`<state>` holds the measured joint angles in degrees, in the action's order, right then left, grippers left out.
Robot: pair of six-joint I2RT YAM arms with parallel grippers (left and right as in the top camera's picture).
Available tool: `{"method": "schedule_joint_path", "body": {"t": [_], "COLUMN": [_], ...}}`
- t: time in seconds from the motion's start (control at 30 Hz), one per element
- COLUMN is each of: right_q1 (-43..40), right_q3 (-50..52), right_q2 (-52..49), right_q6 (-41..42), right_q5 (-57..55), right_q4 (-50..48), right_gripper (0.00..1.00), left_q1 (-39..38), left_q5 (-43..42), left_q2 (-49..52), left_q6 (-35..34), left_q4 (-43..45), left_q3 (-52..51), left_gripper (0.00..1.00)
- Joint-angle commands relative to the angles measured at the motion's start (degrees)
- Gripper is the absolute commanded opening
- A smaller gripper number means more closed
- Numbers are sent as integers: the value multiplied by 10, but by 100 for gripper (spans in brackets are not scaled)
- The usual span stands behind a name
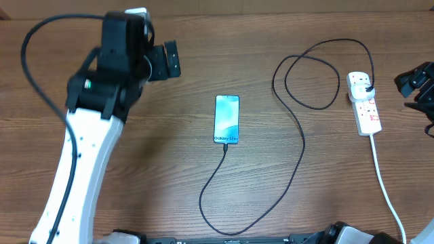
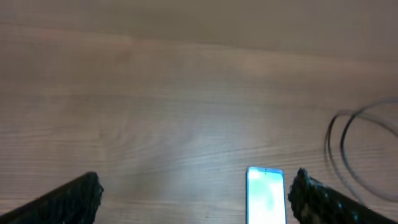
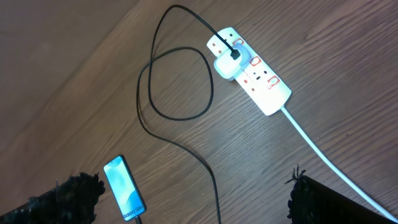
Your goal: Plug charger to phone and switch on socket
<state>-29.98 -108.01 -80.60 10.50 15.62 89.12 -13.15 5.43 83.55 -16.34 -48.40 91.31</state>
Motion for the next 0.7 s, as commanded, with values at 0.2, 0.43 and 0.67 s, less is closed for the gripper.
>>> {"method": "schedule_joint_path", "body": {"t": [0.2, 0.43, 0.67], "right_q1": [1, 1, 1], "right_q3": [-11, -11, -11], "right_q2": [1, 1, 1], "right_q6": [2, 2, 2], "right_q5": [-6, -6, -6], "right_q4": [-3, -3, -3], "right_gripper": [100, 100, 100], "left_q1": [-5, 1, 21], "left_q5": [3, -10, -53], "left_q2": [-244, -424, -556], "left_q6": [39, 71, 106], "left_q4": [280, 497, 723], "left_q3": [-382, -608, -794], "left_gripper": [100, 100, 100]}}
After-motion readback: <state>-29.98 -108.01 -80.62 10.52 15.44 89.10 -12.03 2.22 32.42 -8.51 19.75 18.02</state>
